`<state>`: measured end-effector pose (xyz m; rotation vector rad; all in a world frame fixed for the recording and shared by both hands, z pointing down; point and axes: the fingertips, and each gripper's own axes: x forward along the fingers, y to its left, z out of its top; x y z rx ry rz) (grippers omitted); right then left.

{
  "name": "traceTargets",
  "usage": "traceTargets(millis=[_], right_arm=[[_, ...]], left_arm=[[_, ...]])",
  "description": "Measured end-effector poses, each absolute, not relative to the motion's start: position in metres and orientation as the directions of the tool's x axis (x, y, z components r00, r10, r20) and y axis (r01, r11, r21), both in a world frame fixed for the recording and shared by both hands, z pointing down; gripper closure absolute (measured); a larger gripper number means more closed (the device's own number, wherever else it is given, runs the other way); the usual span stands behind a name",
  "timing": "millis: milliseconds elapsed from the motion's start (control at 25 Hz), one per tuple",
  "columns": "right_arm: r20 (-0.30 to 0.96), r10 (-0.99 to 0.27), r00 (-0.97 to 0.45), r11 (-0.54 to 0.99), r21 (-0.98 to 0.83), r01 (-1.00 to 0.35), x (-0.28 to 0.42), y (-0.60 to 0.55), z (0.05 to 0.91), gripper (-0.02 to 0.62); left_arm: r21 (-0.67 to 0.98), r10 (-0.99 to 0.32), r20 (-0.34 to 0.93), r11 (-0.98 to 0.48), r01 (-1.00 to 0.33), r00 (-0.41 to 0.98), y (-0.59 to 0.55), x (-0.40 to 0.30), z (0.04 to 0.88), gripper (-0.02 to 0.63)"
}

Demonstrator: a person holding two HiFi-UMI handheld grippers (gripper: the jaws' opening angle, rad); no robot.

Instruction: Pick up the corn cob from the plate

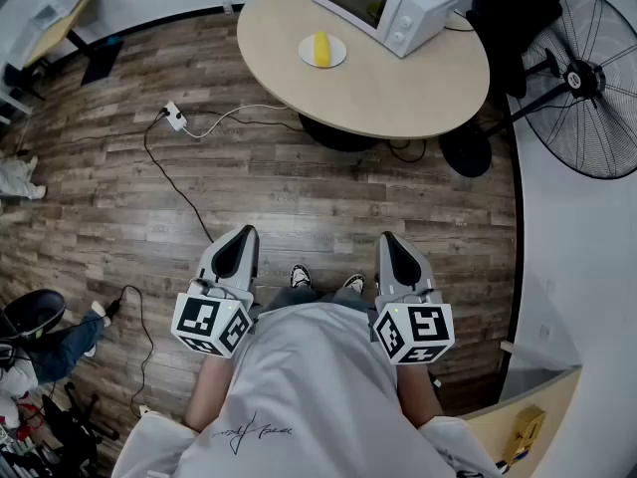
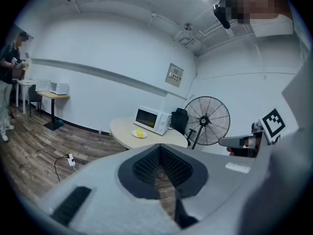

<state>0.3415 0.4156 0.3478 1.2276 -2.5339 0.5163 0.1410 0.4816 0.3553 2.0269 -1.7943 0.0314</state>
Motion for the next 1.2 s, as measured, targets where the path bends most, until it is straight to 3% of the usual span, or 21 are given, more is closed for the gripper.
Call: traceTargets(millis=[240,480,1200], right_arm=[[0.388,-0.700,-0.599,0.573,-0.195,-0.796,0.336,0.414,0.348,0.583],[0.328,-0.697,-0.637,0.551,-0.323,-0.769,0.331,0.416,0.337,0.583],[0.311,-0.671,-0.673,0.616,-0.272,-0.740,0.294,0.362,0.330,0.581]], left_arm=[[0.293,-0.944,0.297,-0.053,-0.955,0.143,0.484,0.129,0.360,0.615],[0.294,-0.946,0.300,-0.034,-0.955,0.126,0.492,0.114,0.360,0.615],[0.280,-0.960,0.270,0.009,-0.960,0.070,0.447,0.082,0.349,0.615]])
